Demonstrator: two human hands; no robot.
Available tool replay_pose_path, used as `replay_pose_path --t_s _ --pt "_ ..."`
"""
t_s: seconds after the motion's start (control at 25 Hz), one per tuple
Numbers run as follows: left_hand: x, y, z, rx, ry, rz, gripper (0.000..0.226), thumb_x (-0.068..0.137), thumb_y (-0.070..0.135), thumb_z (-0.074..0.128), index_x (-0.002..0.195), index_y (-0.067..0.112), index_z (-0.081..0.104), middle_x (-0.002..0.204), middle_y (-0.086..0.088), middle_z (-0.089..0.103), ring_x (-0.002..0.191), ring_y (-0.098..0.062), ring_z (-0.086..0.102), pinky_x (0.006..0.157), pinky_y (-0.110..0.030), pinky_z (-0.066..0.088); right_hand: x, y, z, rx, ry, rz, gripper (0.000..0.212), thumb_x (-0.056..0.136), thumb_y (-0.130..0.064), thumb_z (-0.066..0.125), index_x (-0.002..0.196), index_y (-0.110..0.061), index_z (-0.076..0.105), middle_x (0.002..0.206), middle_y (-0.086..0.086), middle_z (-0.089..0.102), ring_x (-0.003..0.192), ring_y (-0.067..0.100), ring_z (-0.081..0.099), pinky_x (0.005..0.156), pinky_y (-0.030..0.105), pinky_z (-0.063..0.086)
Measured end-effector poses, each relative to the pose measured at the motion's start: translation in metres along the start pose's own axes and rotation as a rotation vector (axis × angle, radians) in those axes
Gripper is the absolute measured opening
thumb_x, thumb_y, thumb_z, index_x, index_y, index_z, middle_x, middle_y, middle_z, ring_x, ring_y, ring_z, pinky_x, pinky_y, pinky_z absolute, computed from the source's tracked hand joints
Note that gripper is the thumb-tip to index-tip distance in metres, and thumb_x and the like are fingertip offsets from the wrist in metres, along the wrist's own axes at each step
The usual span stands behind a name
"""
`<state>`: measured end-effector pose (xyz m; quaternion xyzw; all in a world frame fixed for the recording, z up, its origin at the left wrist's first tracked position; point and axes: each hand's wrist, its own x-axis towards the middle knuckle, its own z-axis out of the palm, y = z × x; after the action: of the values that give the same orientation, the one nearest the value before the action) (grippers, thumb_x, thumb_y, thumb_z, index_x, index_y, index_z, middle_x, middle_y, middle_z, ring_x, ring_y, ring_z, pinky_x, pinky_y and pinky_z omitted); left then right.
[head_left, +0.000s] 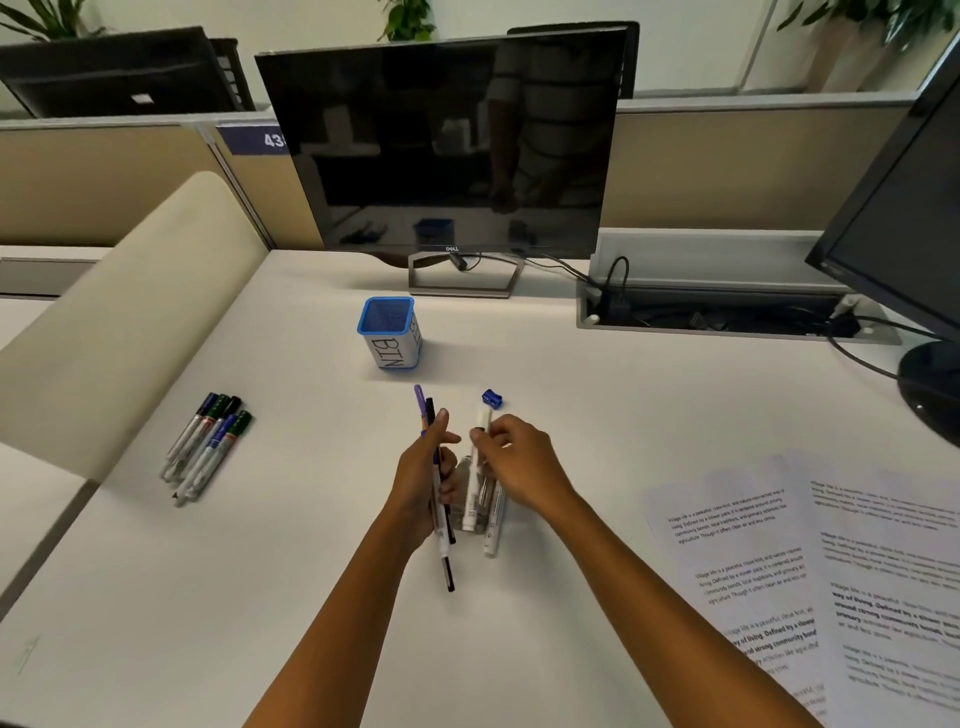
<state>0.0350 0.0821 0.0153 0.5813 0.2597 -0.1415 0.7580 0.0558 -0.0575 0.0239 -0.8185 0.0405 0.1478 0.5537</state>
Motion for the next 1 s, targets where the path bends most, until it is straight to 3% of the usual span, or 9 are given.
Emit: replay_pose_path --t_s 0.08,0.16,0.2,0.24,0.36,0.44,0.68,0.8,1.0 --pt "-0.006 -0.004 0.0 -0.111 -0.059 -0.032 0.059 0.085 0.065 0.058 0.1 0.009 0.069 0.084 -0.012 0.07 0.071 -0.024 0.067 0.068 -0.036 0.054 -0.01 -0.017 0.013 -0.046 -0.024 -0.085 0.023 0.09 -0.041 0.064 0.096 -0.019 0.065 0.089 -0.003 0.07 0.078 0.015 0.07 0.079 0.034 0.059" --pt "-0.011 -0.008 -0.002 -0.271 -0.088 -0.048 0.063 0.089 0.062 0.055 0.121 0.01 0.067 0.115 -0.018 0.07 0.106 -0.033 0.068 0.101 -0.047 0.049 -0.018 -0.027 0.024 -0.096 -0.008 -0.142 0.026 0.089 -0.04 0.067 0.1 -0.017 0.068 0.091 0.0 0.072 0.079 0.016 0.071 0.079 0.031 0.059" --pt "-0.014 -0.008 -0.002 -0.338 -0.097 -0.056 0.064 0.089 0.061 0.055 0.123 0.008 0.067 0.117 -0.019 0.068 0.11 -0.034 0.064 0.104 -0.048 0.044 -0.022 -0.03 0.028 -0.096 0.001 -0.154 0.026 0.088 -0.039 0.068 0.101 -0.016 0.07 0.091 0.0 0.073 0.077 0.016 0.071 0.078 0.029 0.059" --pt "-0.016 -0.008 -0.003 -0.386 -0.097 -0.055 0.061 0.089 0.06 0.056 0.117 0.006 0.069 0.11 -0.019 0.067 0.104 -0.033 0.064 0.099 -0.044 0.047 -0.023 -0.03 0.032 -0.072 0.005 -0.158 0.026 0.088 -0.037 0.068 0.101 -0.015 0.071 0.089 -0.001 0.074 0.075 0.014 0.072 0.077 0.028 0.06" --pt "-0.023 -0.005 -0.008 -0.363 0.002 -0.005 0.035 0.09 0.044 0.064 0.083 0.01 0.067 0.068 -0.008 0.057 0.053 -0.015 0.054 0.05 -0.025 0.046 -0.027 -0.025 0.032 0.034 0.014 -0.174 0.019 0.09 -0.031 0.069 0.101 -0.016 0.072 0.084 -0.004 0.073 0.07 0.009 0.071 0.071 0.021 0.06" --pt "-0.022 -0.005 -0.017 -0.271 0.118 0.073 0.026 0.089 0.029 0.069 0.076 0.011 0.055 0.056 -0.003 0.044 0.039 -0.012 0.04 0.039 -0.02 0.035 -0.026 -0.016 0.027 0.115 0.042 -0.175 0.012 0.091 -0.025 0.068 0.099 -0.016 0.071 0.086 -0.003 0.073 0.073 0.01 0.071 0.072 0.019 0.059" --pt "-0.021 -0.008 -0.036 0.062 0.488 0.511 0.014 0.096 0.022 0.063 0.088 0.017 0.053 0.068 -0.005 0.052 0.058 -0.013 0.048 0.056 -0.024 0.046 -0.026 0.028 0.026 0.1 0.12 -0.134 0.008 0.091 -0.025 0.067 0.095 -0.02 0.071 0.09 -0.005 0.072 0.086 0.014 0.068 0.075 0.021 0.057" --pt "-0.021 -0.016 -0.04 0.249 0.506 0.68 0.016 0.094 0.019 0.064 0.089 0.011 0.052 0.071 -0.004 0.052 0.058 -0.006 0.046 0.057 -0.014 0.044 -0.026 0.039 0.028 0.094 0.13 -0.131 0.009 0.091 -0.026 0.066 0.098 -0.02 0.07 0.091 -0.004 0.07 0.087 0.012 0.067 0.072 0.016 0.053" --pt "-0.021 -0.031 -0.043 0.338 0.538 0.762 0.015 0.094 0.011 0.063 0.091 0.002 0.051 0.073 -0.016 0.051 0.062 -0.008 0.044 0.061 -0.012 0.04 -0.028 0.046 0.025 0.131 0.167 -0.16 0.005 0.092 -0.022 0.066 0.094 -0.021 0.07 0.084 -0.007 0.07 0.081 0.01 0.067 0.067 0.013 0.05"
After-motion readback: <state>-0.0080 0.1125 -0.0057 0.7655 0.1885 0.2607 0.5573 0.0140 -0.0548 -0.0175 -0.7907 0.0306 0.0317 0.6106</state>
